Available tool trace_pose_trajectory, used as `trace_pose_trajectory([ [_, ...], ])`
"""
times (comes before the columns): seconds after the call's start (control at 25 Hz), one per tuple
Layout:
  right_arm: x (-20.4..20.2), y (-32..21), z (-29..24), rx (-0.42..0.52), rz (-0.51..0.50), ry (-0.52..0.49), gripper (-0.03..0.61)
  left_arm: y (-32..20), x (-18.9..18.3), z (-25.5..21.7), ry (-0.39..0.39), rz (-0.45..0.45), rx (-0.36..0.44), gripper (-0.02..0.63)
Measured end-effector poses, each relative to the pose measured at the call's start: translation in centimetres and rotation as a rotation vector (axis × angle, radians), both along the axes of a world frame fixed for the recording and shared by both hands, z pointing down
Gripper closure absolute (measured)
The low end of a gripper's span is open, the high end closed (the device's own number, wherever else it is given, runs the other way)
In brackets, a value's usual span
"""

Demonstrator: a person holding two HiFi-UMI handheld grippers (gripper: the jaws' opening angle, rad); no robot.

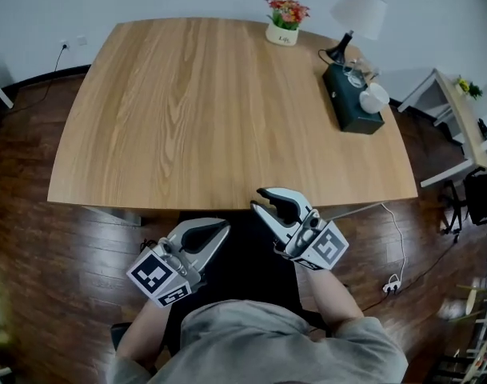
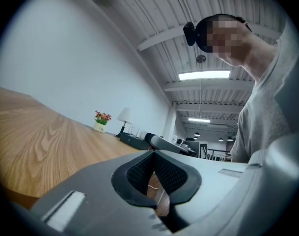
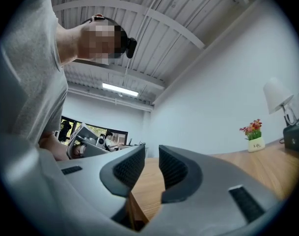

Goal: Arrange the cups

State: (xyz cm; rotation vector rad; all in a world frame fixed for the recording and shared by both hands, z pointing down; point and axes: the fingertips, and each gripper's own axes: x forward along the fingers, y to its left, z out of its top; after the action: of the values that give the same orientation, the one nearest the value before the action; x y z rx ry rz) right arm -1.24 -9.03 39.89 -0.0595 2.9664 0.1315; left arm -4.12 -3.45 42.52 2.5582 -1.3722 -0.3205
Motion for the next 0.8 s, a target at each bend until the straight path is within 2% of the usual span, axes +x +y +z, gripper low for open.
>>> trace_pose_trajectory([
  [0.24,0.3,-0.2,0.3,-0.03,-0.008,-0.003,0.491,-0.1,-0.6,0.5,0.053,-0.011,-0.033,0.614],
  [0.68,0.3,-0.2,0.0,-0.083,-0.02,0.002,0.494,0.2,0.4,0.2,0.05,0.018,-0.039,0.614],
  [0.8,0.0,0.2,0.2,-0.068,-0.026,0.005,0.494,0.2,0.2,0.5,0.062,0.019,-0.048,0.614],
])
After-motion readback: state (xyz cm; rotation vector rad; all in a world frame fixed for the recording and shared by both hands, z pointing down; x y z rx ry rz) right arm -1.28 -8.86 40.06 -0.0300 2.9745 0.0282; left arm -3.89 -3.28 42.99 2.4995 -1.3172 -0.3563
